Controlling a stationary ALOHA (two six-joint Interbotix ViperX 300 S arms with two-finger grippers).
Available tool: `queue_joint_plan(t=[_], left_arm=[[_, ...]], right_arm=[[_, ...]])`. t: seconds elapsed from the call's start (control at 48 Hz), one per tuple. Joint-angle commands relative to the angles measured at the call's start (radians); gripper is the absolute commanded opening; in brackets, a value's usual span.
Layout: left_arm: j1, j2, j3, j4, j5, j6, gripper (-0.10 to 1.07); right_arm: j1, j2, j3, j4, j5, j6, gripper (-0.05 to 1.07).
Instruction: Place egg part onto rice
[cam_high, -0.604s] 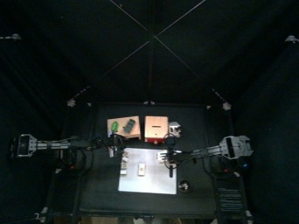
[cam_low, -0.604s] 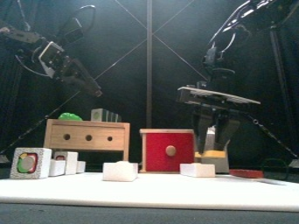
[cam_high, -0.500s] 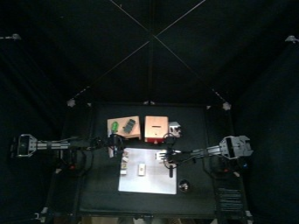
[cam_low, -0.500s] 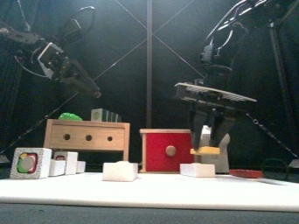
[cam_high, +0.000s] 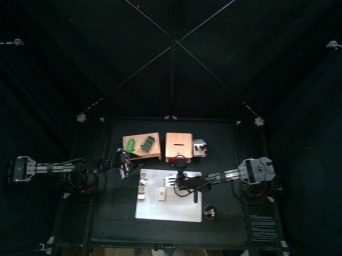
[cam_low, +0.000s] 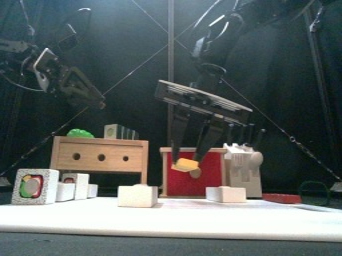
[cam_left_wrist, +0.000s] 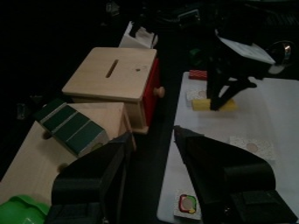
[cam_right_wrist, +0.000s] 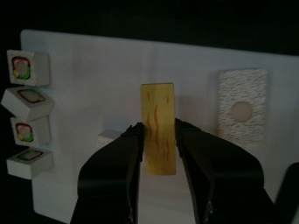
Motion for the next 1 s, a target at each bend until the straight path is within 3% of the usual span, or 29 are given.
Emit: queue_joint_plan(t=[0.0,0.229,0.521,0.667,0.979], left_arm=[[0.003,-0.002,-0.008,-0.002,-0.009,0.003,0.82],[0.003,-0.003,-0.003,-0.002,-0.008,0.003,0.82],[0.002,-0.003,0.000,0.000,-0.005,0.003,0.82],[0.002,-0.003,0.002,0.000,-0.003,0.005,0.82],[0.003,-0.003,0.002,0.002,0.011,0.005,0.82]], right_arm=[[0.014,0.008,-0.080,0.006,0.002,0.003,0.58],[0.048,0.100,-0.216,0.066,0.034,0.005,0.58],[0.081,0.184,-0.368,0.117,0.204,0.008,0.58],[0.092,0.209,-0.408,0.126,0.278,0.009,0.58],[0.092,0.230,-0.417,0.117,0.281,0.008,0.58]])
